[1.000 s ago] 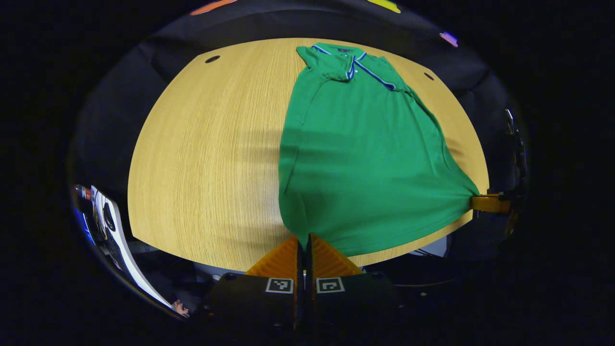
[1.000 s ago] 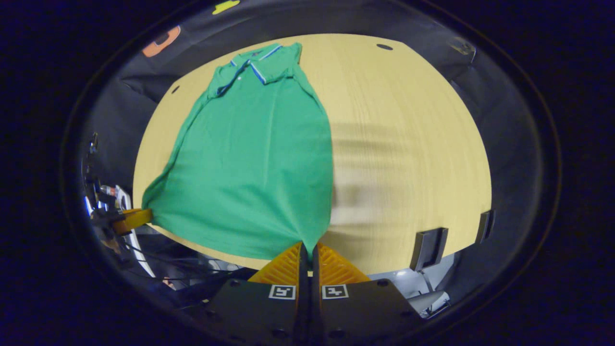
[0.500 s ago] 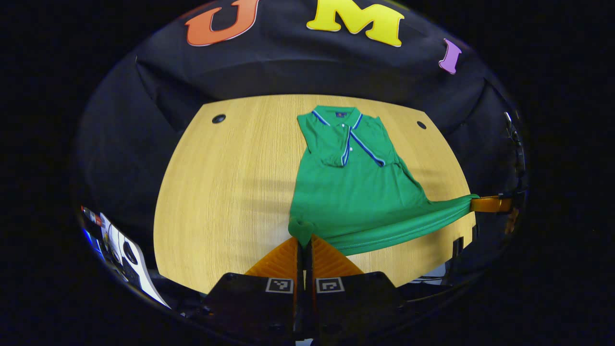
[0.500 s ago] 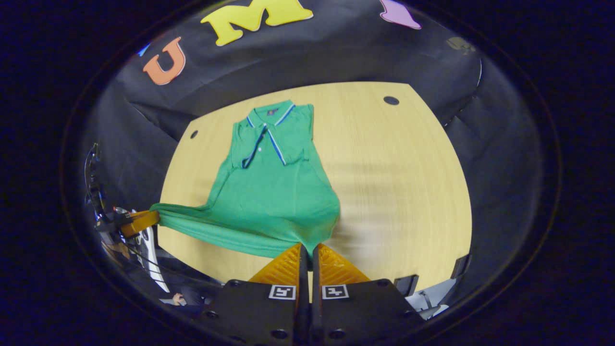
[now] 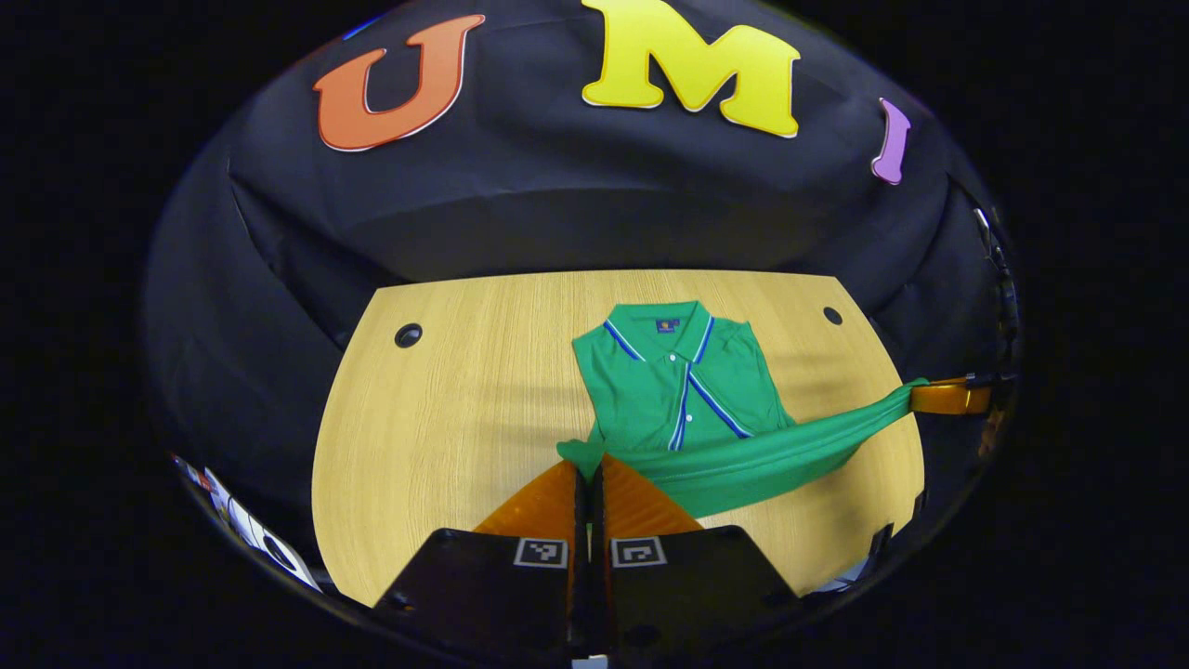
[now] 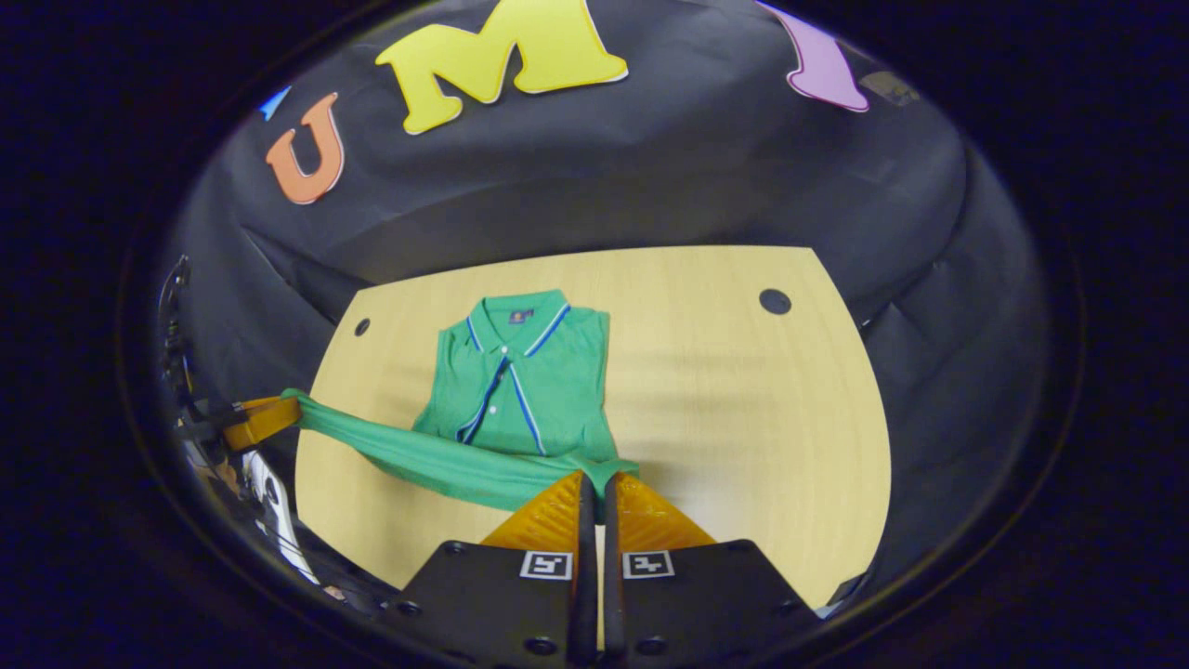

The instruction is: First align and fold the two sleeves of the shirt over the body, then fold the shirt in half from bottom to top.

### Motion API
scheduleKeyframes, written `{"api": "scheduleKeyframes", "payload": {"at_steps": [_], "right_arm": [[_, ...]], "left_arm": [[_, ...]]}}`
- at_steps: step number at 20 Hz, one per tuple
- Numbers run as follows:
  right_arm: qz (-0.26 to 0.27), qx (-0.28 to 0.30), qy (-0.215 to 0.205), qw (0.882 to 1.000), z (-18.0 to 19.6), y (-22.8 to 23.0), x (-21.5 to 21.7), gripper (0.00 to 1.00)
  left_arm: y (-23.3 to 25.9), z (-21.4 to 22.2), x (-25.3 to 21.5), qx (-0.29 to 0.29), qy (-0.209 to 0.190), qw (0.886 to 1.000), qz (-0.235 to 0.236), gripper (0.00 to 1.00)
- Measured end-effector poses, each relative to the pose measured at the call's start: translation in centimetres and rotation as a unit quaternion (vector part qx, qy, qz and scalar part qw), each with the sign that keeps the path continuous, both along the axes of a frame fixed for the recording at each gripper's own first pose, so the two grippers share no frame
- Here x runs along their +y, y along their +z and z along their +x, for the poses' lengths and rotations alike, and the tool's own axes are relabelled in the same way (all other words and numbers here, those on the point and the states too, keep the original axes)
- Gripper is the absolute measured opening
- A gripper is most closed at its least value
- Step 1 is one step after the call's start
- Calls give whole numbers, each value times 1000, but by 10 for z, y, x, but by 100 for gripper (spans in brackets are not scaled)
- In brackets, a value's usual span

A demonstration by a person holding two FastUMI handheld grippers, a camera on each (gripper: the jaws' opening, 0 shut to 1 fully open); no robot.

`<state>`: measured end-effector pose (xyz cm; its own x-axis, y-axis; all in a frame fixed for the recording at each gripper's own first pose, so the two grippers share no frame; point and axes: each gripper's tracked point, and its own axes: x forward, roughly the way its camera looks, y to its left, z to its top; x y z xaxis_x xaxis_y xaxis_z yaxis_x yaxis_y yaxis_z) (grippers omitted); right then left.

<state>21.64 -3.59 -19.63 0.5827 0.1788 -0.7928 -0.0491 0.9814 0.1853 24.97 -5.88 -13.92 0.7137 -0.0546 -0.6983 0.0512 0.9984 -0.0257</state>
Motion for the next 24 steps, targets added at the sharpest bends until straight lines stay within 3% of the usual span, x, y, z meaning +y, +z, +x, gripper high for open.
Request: {"api": "scheduleKeyframes", "payload": {"at_steps": [3,6,10,11,16,20,21,24], "right_arm": [[4,-25,-11,1000,60,-11,0,7],[-7,-47,-7,999,116,-36,4,3],[0,-63,-18,998,175,-72,7,3],[7,-62,-19,998,185,-81,11,5],[4,-56,-19,998,210,-127,14,3],[19,-52,-24,998,221,-143,14,5],[20,-50,-26,998,225,-148,15,3],[33,-39,-28,998,222,-153,18,10]], "left_arm": [[-13,49,2,-14,10,1000,9,3],[-39,99,5,-31,28,999,8,3],[-82,155,12,-36,44,998,8,0],[-91,165,13,-35,50,998,4,3],[-113,215,13,-67,46,997,2,3],[-144,211,14,-16,43,999,28,3],[-152,212,13,-8,47,999,24,3],[-160,211,17,-6,65,998,9,4]]}}
